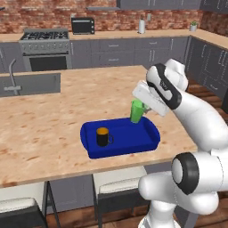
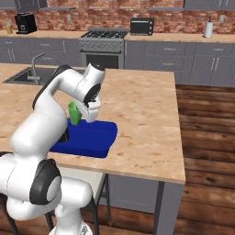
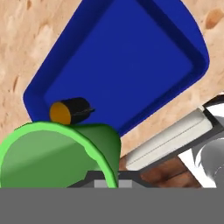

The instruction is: There is a tray on the dining counter. Grab the cup, mug, and pitcher and place them on the tray. The pitcher may be placed next to the tray if it cannot fit the tray.

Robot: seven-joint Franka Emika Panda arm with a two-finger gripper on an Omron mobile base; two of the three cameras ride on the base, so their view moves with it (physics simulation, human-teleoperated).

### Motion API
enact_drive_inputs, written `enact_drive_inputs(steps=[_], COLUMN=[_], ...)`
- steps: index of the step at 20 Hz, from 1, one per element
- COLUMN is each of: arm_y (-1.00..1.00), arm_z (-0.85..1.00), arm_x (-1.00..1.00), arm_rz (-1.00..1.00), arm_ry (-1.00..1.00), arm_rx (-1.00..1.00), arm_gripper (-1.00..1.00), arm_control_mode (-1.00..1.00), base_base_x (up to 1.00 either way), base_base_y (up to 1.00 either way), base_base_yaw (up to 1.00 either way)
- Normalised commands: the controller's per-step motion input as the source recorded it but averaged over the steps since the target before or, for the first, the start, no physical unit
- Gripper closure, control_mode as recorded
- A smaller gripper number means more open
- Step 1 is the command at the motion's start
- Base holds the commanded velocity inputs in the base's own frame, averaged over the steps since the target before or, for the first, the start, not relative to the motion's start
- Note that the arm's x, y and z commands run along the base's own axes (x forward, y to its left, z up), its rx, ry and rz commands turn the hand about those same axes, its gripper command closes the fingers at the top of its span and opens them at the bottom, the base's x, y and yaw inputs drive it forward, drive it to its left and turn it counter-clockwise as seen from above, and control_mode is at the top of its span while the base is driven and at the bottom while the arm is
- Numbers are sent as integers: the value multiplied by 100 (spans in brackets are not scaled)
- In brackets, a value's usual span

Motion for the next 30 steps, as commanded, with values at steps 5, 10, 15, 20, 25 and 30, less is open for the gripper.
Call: enact_drive_inputs(steps=[5,10,15,20,25,30], arm_y=[25,19,12,7,0,1], arm_z=[-55,-49,-33,-30,-34,-31], arm_x=[31,23,12,24,40,43], arm_rz=[0,0,0,0,0,0], arm_ry=[8,2,0,0,0,0], arm_rx=[0,0,-1,-11,-7,0], arm_gripper=[100,100,100,100,100,100], arm_control_mode=[-100,-100,-100,-100,-100,-100], base_base_x=[0,0,0,0,0,0], base_base_y=[0,0,0,0,0,0], base_base_yaw=[0,0,0,0,0,0])
